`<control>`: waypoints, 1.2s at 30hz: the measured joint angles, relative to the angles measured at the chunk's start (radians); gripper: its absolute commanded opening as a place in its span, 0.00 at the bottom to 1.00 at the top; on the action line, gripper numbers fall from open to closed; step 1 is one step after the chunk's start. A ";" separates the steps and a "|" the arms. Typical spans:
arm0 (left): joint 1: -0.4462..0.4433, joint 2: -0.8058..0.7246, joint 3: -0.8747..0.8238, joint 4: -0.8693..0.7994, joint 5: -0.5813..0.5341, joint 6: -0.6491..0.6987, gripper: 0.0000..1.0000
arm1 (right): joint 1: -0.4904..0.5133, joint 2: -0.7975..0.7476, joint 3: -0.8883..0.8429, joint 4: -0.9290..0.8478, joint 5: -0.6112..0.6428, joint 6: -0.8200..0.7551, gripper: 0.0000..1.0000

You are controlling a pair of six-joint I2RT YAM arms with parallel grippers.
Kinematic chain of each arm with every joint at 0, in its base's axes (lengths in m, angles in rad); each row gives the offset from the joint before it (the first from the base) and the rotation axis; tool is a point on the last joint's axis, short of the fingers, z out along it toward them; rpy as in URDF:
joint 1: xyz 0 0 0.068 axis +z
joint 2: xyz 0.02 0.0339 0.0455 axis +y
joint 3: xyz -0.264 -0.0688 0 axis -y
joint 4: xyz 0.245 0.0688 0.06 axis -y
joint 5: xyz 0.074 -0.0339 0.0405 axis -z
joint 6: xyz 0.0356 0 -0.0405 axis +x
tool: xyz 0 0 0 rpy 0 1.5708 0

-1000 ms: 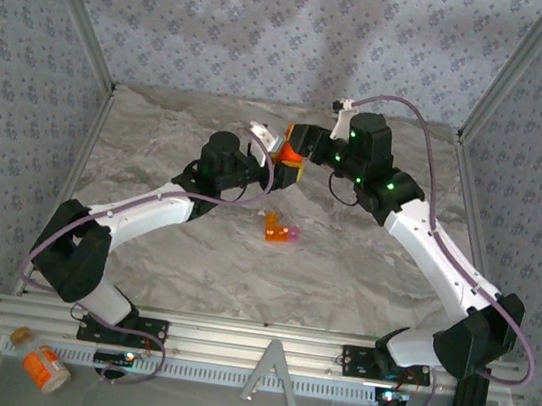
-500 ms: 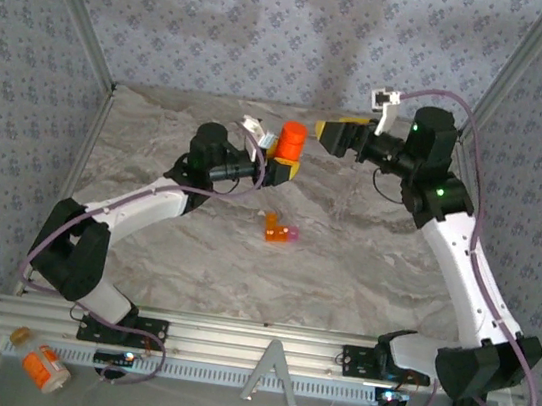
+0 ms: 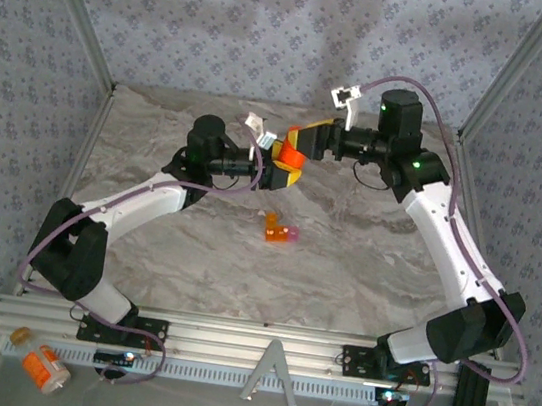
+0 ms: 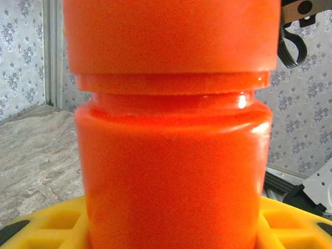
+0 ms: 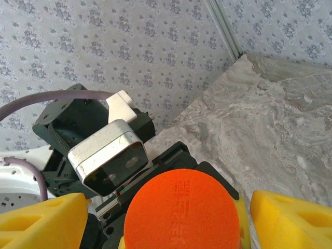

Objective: Sort the pills into containers

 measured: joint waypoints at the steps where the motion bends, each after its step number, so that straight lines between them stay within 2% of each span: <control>1: 0.000 0.000 0.000 0.000 0.000 0.000 0.00 | 0.001 0.000 0.002 -0.003 0.000 -0.001 0.77; 10: 0.000 0.000 0.003 -0.002 0.012 0.000 0.00 | 0.002 0.004 0.006 -0.013 0.005 -0.016 0.49; 15: 0.000 0.000 0.003 -0.018 -0.004 0.000 0.00 | 0.013 0.004 0.006 -0.014 0.046 -0.017 0.44; 19: -0.004 0.000 0.003 -0.034 -0.058 0.011 0.00 | 0.031 0.002 -0.010 0.011 0.124 0.015 0.43; 22: -0.024 0.000 0.003 -0.063 -0.146 0.036 0.00 | 0.053 -0.013 -0.050 0.055 0.221 0.069 0.43; 30: -0.117 0.000 -0.022 -0.096 -0.471 0.097 0.00 | 0.137 -0.033 -0.143 0.157 0.510 0.216 0.43; 33: -0.132 0.000 -0.041 -0.079 -0.561 0.110 0.00 | 0.146 -0.029 -0.163 0.172 0.550 0.254 0.46; 36: -0.140 0.000 -0.047 -0.069 -0.601 0.116 0.00 | 0.146 -0.025 -0.171 0.187 0.569 0.272 0.52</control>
